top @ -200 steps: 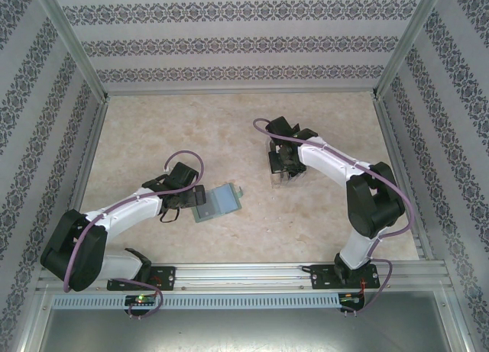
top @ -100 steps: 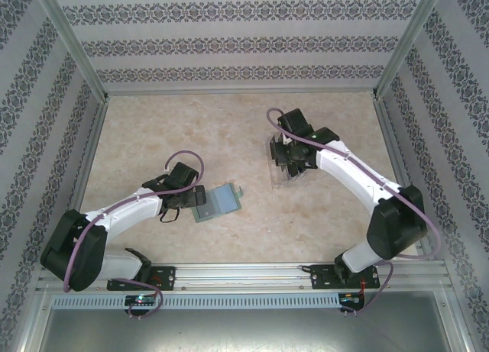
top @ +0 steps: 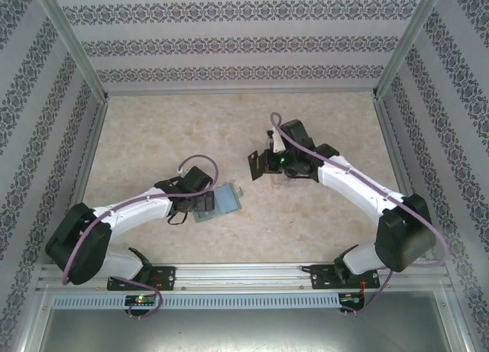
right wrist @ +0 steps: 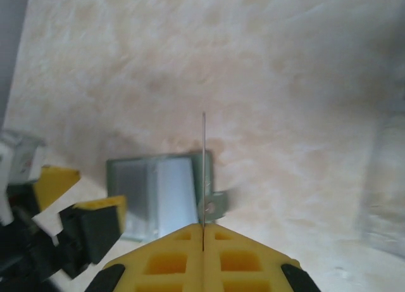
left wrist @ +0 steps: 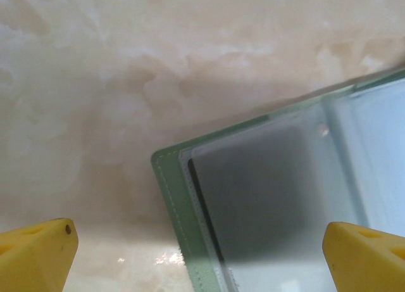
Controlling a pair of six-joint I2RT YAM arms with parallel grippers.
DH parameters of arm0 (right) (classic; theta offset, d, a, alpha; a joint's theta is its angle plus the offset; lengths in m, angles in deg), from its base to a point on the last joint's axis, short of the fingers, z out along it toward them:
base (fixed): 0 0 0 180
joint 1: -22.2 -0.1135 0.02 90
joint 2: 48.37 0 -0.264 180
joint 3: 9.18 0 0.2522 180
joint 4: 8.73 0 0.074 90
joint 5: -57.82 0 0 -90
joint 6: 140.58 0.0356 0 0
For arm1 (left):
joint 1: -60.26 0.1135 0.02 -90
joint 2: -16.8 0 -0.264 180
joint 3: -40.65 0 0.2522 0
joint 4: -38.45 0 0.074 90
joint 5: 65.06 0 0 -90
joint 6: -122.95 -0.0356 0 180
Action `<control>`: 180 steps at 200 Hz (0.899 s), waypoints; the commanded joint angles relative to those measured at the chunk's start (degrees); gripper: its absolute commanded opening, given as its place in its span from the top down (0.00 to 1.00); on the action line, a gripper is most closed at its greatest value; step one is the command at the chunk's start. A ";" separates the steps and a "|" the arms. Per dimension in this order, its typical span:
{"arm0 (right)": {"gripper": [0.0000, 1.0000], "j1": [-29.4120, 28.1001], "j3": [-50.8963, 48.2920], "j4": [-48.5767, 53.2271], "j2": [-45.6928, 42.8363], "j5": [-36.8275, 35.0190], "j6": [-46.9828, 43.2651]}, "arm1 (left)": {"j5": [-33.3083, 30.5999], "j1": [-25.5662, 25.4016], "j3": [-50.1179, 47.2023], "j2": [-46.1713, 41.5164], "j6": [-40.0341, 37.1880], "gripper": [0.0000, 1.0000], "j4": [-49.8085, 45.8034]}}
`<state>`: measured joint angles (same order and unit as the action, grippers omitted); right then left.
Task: Put the credit cards into the card holder
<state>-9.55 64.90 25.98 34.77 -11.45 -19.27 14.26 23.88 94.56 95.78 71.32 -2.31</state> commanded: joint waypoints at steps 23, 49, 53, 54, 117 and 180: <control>1.00 -5.38 -4.62 -16.16 4.27 7.00 4.95 | -5.63 -1.72 0.47 1.57 4.24 0.00 -6.76; 1.00 -7.25 -6.14 -21.22 7.47 8.16 5.94 | -6.55 -1.77 -0.17 0.86 5.59 0.00 -8.47; 1.00 -7.35 -6.32 -21.91 7.97 8.31 6.15 | -6.68 -1.76 -0.23 0.86 5.80 0.00 -8.70; 1.00 -7.44 -6.38 -22.13 8.08 8.38 6.18 | -6.70 -1.76 -0.23 0.84 5.82 0.00 -8.74; 1.00 -8.29 -8.80 -31.12 13.88 10.42 7.80 | -6.86 -1.85 -2.69 0.32 7.27 0.00 -9.41; 1.00 -9.03 -10.13 -37.62 17.86 12.37 8.17 | -6.90 -1.85 -3.64 0.15 7.42 0.00 -8.85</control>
<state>-17.73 55.72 -6.37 51.03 -1.17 -11.38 8.77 22.74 92.63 96.02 78.25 -8.08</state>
